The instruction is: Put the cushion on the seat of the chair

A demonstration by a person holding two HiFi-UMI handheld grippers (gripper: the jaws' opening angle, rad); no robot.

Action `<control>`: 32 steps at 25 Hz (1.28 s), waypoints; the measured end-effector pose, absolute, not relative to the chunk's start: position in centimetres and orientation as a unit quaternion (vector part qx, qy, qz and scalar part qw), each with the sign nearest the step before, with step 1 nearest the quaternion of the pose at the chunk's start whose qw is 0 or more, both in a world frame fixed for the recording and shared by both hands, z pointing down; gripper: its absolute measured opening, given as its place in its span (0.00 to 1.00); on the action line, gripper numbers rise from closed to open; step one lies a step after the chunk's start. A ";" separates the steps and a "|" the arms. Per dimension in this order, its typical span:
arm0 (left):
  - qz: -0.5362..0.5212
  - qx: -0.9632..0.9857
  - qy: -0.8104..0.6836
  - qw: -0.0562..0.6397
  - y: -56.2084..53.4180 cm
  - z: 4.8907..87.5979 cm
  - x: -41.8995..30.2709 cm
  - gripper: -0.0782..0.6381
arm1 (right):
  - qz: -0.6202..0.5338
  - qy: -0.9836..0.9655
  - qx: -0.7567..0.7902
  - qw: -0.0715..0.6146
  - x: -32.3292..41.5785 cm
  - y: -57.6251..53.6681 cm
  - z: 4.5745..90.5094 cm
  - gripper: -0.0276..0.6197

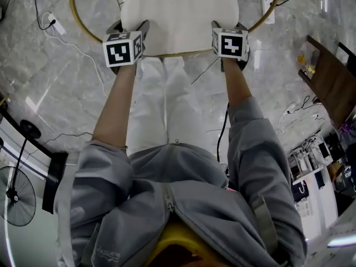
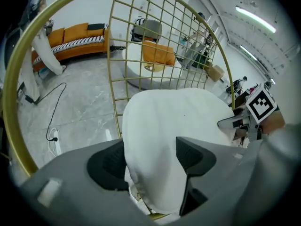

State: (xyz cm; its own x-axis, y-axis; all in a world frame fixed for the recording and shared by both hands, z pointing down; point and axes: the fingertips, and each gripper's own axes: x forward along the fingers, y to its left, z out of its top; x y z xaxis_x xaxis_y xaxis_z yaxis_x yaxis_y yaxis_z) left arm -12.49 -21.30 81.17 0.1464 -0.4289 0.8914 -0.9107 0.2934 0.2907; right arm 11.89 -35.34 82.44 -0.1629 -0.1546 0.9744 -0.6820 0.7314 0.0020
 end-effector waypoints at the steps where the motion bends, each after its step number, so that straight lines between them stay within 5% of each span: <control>1: 0.238 0.544 -0.617 0.517 -21.3 81.1 -12.7 0.58 | 0.221 -0.726 0.295 0.580 12.0 -35.6 82.4 0.46; 5: 0.284 0.525 -0.652 0.467 -21.4 80.1 -13.9 0.72 | 0.183 -0.725 0.332 0.575 12.2 -36.8 81.6 0.65; 11: 0.289 0.510 -0.691 0.423 -19.9 78.1 -14.9 0.73 | 0.131 -0.744 0.357 0.549 11.7 -37.8 79.2 0.68; 13: 0.280 0.511 -0.702 0.410 -19.5 76.5 -15.1 0.67 | 0.143 -0.755 0.360 0.529 11.2 -37.5 77.8 0.57; 15: 0.273 0.522 -0.710 0.386 -19.3 74.3 -15.0 0.39 | 0.158 -0.767 0.362 0.506 10.7 -37.1 76.0 0.42; 18: 0.264 0.543 -0.710 0.363 -19.4 71.1 -14.2 0.12 | 0.156 -0.784 0.371 0.472 10.4 -36.7 72.8 0.16; 20: 0.252 0.554 -0.704 0.365 -19.4 69.3 -13.5 0.12 | 0.157 -0.792 0.372 0.457 10.2 -35.9 70.6 0.04; 32: 0.233 0.601 -0.697 0.313 -18.8 57.1 -11.0 0.12 | 0.209 -0.825 0.325 0.412 9.4 -28.4 60.3 0.04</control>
State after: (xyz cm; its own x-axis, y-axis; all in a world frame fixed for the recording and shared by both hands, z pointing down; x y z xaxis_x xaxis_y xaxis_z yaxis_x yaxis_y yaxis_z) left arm -11.04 -18.81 57.08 -0.0809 -0.6924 0.7170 -0.9844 0.1682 0.0513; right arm 9.43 -28.38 60.33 -0.4502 -0.3639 0.8154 -0.7084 0.7015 -0.0781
